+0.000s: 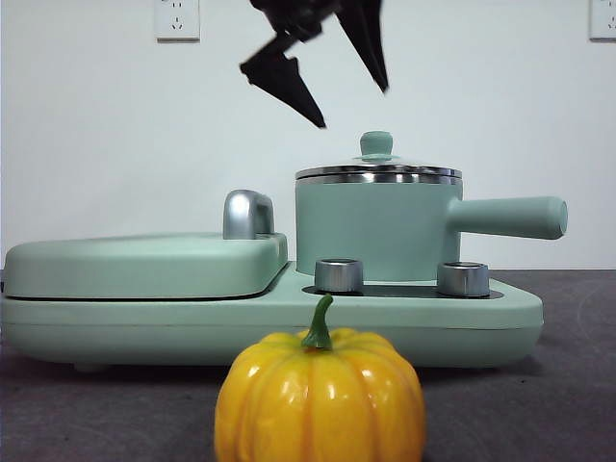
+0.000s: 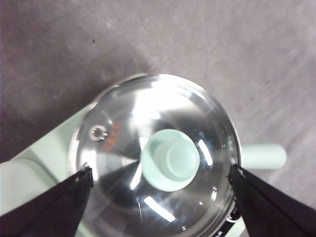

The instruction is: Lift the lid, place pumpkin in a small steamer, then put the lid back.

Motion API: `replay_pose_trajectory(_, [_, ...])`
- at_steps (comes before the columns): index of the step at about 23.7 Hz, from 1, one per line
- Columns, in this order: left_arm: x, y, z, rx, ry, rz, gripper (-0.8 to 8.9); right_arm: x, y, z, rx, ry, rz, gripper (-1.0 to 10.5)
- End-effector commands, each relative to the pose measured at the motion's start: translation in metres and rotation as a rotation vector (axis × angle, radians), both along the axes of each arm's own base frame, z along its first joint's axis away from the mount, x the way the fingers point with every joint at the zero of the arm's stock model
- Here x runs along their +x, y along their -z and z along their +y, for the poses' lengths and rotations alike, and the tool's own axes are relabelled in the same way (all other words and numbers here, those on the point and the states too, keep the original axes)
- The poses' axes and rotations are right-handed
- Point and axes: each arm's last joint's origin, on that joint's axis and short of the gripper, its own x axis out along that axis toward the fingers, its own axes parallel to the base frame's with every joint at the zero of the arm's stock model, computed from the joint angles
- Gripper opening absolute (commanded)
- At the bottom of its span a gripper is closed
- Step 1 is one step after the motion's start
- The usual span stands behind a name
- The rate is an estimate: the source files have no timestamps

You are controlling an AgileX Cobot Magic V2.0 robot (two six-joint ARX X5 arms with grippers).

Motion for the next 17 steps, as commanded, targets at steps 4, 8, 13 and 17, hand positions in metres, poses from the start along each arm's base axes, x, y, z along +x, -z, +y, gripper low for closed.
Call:
replay_pose_trajectory(4, [-0.014,0.013,-0.035,0.132,0.103,-0.105,4.33,0.000,-0.005,0.000,0.000,-0.010,-0.025,4.5])
replay_pose_trajectory(8, [-0.015,0.017,-0.040,0.159,0.100,-0.113,3.98,0.000,-0.005,0.000,0.005,-0.012,-0.022,4.5])
replay_pose_trajectory(13, [-0.012,0.026,-0.043,0.176,0.116,-0.106,3.50,-0.001,-0.005,0.001,0.021,-0.032,-0.018,4.5])
replay_pose_trajectory(17, [-0.010,0.030,-0.045,0.178,0.119,-0.106,3.34,-0.001,-0.005,0.001,0.021,-0.032,-0.018,4.5])
